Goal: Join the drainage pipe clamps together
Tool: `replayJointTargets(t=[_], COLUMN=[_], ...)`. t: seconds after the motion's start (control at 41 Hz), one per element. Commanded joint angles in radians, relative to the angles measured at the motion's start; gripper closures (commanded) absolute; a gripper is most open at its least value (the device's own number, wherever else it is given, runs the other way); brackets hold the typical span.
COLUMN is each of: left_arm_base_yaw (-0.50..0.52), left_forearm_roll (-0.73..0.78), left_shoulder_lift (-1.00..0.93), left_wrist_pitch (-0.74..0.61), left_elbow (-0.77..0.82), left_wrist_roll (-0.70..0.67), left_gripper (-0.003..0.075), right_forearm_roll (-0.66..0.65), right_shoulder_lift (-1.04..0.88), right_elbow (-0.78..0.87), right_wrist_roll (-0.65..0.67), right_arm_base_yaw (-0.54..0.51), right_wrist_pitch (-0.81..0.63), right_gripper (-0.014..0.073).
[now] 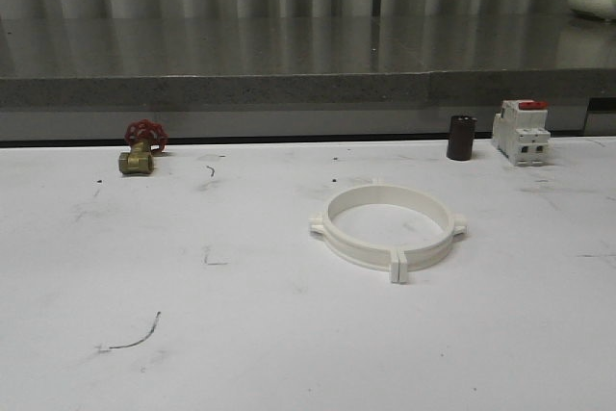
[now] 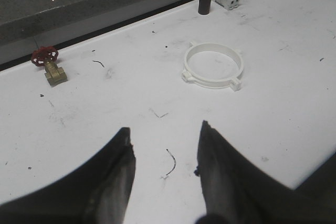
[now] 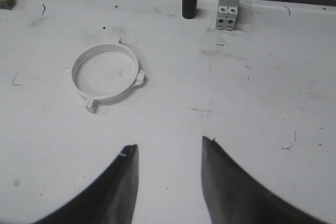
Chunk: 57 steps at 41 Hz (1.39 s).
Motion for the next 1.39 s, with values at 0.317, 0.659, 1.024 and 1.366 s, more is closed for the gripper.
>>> replayJointTargets(t=[0.317,0.659,1.024,1.366], left_arm_base_yaw=[0.002,0.002,0.002,0.090], left_forearm_roll=[-0.019,-0.019,-0.019,0.222], left_shoulder_lift=[0.008,0.008,0.008,-0.042], left_wrist_pitch=[-0.076,-0.076,-0.076,-0.155], left_elbow=[-0.025,-0.025,-0.025,0.031], left_wrist_roll=[-0.005,-0.005,-0.005,-0.005], left_gripper=[0.0447,0.0447,0.0447,0.0527], right_forearm_roll=[0.001,0.001,0.001,0.001], right_shoulder_lift=[0.002,0.002,0.002,0.002], right_elbow=[-0.027,-0.027,-0.027,-0.027], right_wrist_roll=[-0.012,-0.012,-0.012,-0.012], right_arm_base_yaw=[-0.007,-0.007,-0.007,-0.007], right_wrist_pitch=[-0.063,-0.055,-0.055,-0.055], right_gripper=[0.0709,0.0710,0.0710,0.0710])
